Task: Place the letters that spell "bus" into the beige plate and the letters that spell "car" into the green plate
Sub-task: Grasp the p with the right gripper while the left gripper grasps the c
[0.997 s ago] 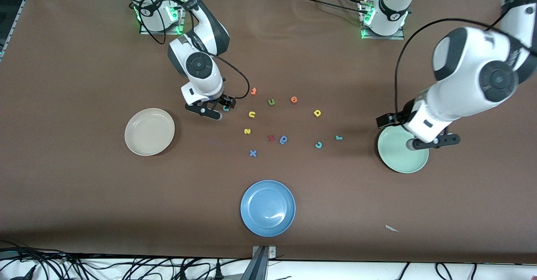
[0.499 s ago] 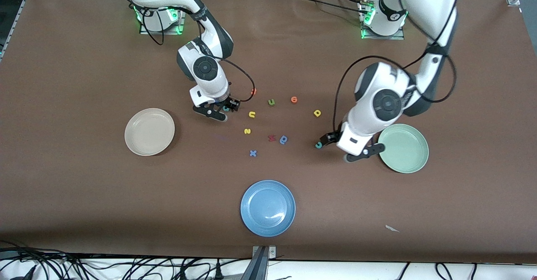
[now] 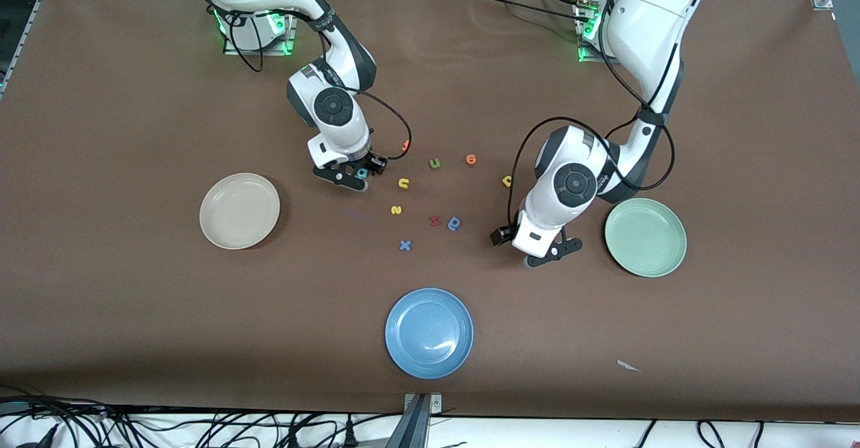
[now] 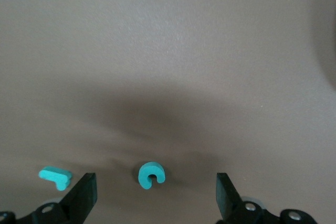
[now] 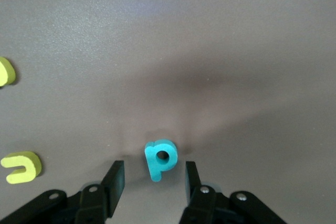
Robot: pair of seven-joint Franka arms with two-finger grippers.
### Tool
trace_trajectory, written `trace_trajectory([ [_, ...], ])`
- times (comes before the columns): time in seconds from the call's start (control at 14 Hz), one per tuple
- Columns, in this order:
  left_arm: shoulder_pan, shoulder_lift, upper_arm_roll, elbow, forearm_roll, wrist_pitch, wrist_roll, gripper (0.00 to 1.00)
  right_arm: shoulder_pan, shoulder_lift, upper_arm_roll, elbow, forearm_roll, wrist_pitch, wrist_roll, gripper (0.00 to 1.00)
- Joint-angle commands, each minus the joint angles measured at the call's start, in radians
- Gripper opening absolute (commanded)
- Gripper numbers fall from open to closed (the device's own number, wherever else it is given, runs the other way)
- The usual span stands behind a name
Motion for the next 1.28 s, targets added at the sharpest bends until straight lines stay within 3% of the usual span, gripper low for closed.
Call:
trace_trajectory([
  [0.0,-0.037,0.023,0.015,0.006,0.002,0.016,-0.043,1.00,0.004,0.013,-0.001,-0.009,-0.018,0.040,0.020,0.55],
  [0.14,-0.051,0.038,0.015,0.005,0.002,0.016,-0.051,0.97,0.002,0.015,-0.003,-0.011,-0.019,0.040,0.018,0.54],
  [0.5,-0.048,0.052,0.015,0.004,0.002,0.015,-0.057,0.77,0.004,0.025,-0.004,-0.020,-0.021,0.051,0.017,0.50],
  [0.57,-0.046,0.052,0.016,-0.001,0.002,0.015,-0.057,0.73,0.002,0.025,-0.004,-0.020,-0.021,0.056,0.015,0.43],
  [0.71,-0.043,0.052,0.016,-0.004,0.002,0.015,-0.056,0.68,0.002,0.024,-0.006,-0.018,-0.021,0.054,0.015,0.14],
  [0.78,-0.043,0.051,0.016,-0.002,0.002,0.015,-0.057,0.67,0.002,0.019,-0.007,-0.017,-0.021,0.053,0.015,0.07],
  [1.0,-0.040,0.051,0.019,-0.001,0.002,0.015,-0.057,0.60,0.002,-0.025,-0.027,-0.011,-0.021,0.036,0.000,0.03],
  [1.21,-0.038,0.052,0.021,-0.001,0.002,0.015,-0.056,0.49,-0.002,-0.123,-0.114,-0.009,-0.021,-0.108,-0.157,0.03],
])
